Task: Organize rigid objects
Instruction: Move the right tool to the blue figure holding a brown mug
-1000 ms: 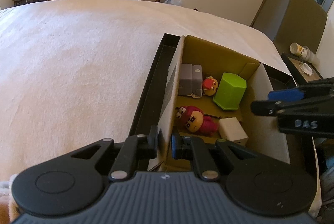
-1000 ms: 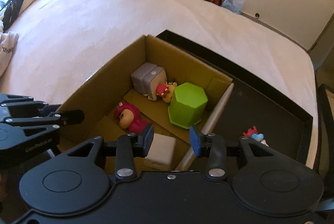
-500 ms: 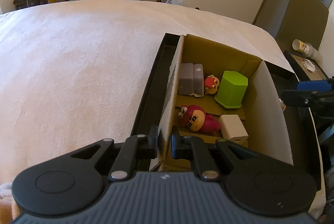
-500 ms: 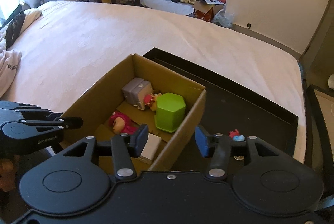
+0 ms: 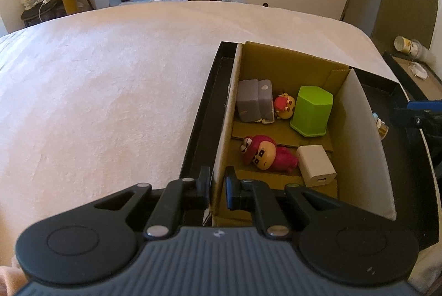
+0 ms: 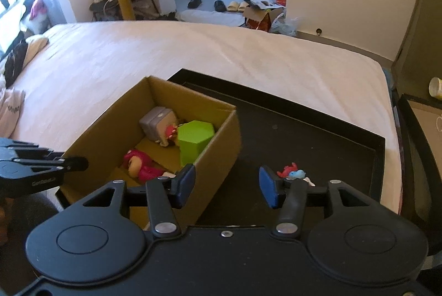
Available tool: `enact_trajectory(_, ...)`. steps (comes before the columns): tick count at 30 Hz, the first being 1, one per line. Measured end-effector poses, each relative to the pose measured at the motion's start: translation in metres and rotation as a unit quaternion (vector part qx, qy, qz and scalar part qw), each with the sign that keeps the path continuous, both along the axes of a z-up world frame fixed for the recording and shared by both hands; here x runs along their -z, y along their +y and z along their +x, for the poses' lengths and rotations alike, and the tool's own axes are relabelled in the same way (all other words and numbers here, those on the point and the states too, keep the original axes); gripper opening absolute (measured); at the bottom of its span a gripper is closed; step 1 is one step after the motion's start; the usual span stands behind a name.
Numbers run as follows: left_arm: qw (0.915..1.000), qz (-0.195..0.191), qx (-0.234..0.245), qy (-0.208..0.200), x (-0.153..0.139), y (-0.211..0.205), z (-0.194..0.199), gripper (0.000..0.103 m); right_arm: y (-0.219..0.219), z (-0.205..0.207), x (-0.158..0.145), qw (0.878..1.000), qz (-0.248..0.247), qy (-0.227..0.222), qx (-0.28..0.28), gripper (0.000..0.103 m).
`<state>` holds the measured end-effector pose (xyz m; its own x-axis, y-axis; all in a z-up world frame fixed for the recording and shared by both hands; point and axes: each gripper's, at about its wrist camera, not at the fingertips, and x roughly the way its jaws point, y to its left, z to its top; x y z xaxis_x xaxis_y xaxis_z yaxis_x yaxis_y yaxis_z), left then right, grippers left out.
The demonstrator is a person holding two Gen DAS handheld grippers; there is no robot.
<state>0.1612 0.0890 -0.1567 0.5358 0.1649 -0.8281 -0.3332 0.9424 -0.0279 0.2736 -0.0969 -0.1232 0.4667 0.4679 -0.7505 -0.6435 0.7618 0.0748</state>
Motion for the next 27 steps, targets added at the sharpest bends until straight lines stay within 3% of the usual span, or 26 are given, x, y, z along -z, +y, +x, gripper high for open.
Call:
enact_trajectory(15,0.9981,0.051,0.009,0.034,-0.004,-0.017,0.011,0.011,-0.045,0.034,0.027,0.997,0.055,0.014,0.043,0.051)
enact_trajectory(27,0.9975,0.056,0.005,0.041,-0.002,-0.017,0.015,0.012,-0.051,0.068,0.061,0.995,0.042,0.038,0.078,0.052)
